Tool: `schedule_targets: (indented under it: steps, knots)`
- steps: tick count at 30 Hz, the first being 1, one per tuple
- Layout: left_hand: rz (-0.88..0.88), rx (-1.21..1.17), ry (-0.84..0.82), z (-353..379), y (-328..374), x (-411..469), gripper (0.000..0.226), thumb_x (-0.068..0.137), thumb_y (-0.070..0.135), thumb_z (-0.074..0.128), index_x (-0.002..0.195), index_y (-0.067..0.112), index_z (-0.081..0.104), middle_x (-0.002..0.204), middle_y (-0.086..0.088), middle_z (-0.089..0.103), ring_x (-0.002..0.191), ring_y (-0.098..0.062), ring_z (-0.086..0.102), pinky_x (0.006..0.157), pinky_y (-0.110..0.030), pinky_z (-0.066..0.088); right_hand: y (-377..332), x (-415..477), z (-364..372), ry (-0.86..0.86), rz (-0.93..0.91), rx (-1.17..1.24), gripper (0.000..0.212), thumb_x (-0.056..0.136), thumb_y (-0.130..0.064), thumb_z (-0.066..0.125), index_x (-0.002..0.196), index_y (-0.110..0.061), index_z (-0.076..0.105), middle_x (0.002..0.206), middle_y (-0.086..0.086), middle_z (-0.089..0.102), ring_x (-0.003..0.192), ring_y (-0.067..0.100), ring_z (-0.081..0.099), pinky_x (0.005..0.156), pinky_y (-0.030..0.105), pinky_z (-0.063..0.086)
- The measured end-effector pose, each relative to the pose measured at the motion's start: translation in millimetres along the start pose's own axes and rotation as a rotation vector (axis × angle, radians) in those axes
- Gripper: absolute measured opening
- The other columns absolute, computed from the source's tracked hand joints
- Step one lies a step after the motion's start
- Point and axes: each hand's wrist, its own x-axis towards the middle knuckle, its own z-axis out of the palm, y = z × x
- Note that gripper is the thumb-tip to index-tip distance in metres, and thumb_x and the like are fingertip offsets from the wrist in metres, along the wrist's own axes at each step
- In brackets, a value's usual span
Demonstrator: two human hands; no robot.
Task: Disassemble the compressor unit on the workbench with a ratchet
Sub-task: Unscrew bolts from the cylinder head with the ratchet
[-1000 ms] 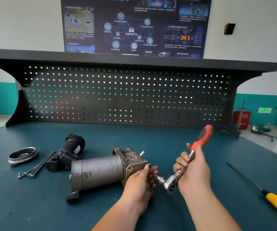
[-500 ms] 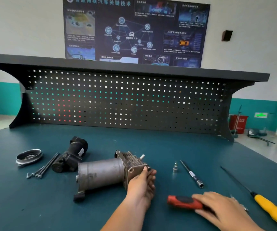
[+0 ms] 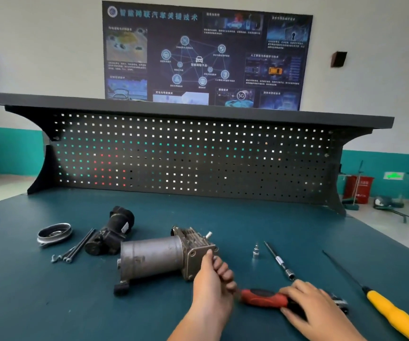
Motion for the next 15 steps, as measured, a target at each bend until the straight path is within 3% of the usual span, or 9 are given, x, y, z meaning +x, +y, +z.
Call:
schedule_targets:
  steps: [3, 6, 8, 10, 12, 15]
  knots:
    - [0.170, 0.175, -0.046, -32, 43, -18, 0.031, 0.098, 0.023, 0.042, 0.070, 0.015, 0.052, 0.050, 0.008, 0.045, 0.036, -0.001, 0.034, 0.031, -0.012, 0.021, -1, -2, 0, -0.017, 0.027, 0.016, 0.035, 0.093, -0.055, 0.039, 0.127, -0.050, 0.036, 0.111, -0.029, 0.034, 0.114, -0.012, 0.035, 0.085, 0.010, 0.024]
    - [0.442, 0.308, -0.009, -85, 109, -29, 0.022, 0.096, 0.015, 0.044, 0.082, 0.010, 0.061, 0.059, 0.004, 0.052, 0.044, -0.002, 0.045, 0.037, -0.012, 0.031, -1, -3, -1, 0.048, 0.039, 0.066, 0.032, 0.091, -0.053, 0.046, 0.121, -0.051, 0.039, 0.108, -0.030, 0.037, 0.110, -0.012, 0.038, 0.087, 0.011, 0.029]
    - [0.610, 0.474, 0.101, -122, 158, -34, 0.021, 0.096, 0.011, 0.047, 0.086, 0.015, 0.064, 0.065, 0.006, 0.062, 0.054, -0.002, 0.056, 0.049, -0.014, 0.041, -1, -2, -1, 0.028, 0.039, 0.074, 0.035, 0.079, -0.048, 0.067, 0.111, -0.047, 0.053, 0.101, -0.027, 0.047, 0.098, -0.008, 0.050, 0.083, 0.017, 0.040]
    - [0.752, 0.640, 0.265, -156, 203, -33, 0.019, 0.094, 0.006, 0.051, 0.087, 0.017, 0.064, 0.076, 0.001, 0.066, 0.064, -0.001, 0.061, 0.060, -0.015, 0.047, 4, 0, 4, 0.005, 0.033, 0.086, 0.053, 0.049, -0.035, 0.092, 0.093, -0.042, 0.063, 0.083, -0.024, 0.054, 0.075, -0.005, 0.059, 0.060, 0.021, 0.050]
    - [0.840, 0.826, 0.435, -187, 239, -26, 0.015, 0.094, 0.005, 0.053, 0.086, 0.015, 0.061, 0.085, -0.010, 0.066, 0.067, -0.004, 0.065, 0.061, -0.018, 0.051, 10, 4, 11, 0.017, 0.040, 0.084, 0.072, 0.032, -0.030, 0.095, 0.090, -0.046, 0.055, 0.081, -0.031, 0.048, 0.068, -0.004, 0.055, 0.046, 0.016, 0.046]
    - [0.800, 1.144, 0.614, -218, 272, -4, 0.008, 0.097, 0.012, 0.047, 0.093, 0.011, 0.053, 0.092, -0.013, 0.070, 0.078, -0.020, 0.067, 0.068, -0.035, 0.049, 18, 5, 15, 0.053, 0.047, 0.098, 0.070, 0.036, -0.039, 0.082, 0.095, -0.047, 0.045, 0.094, -0.041, 0.038, 0.073, -0.005, 0.050, 0.042, 0.009, 0.039]
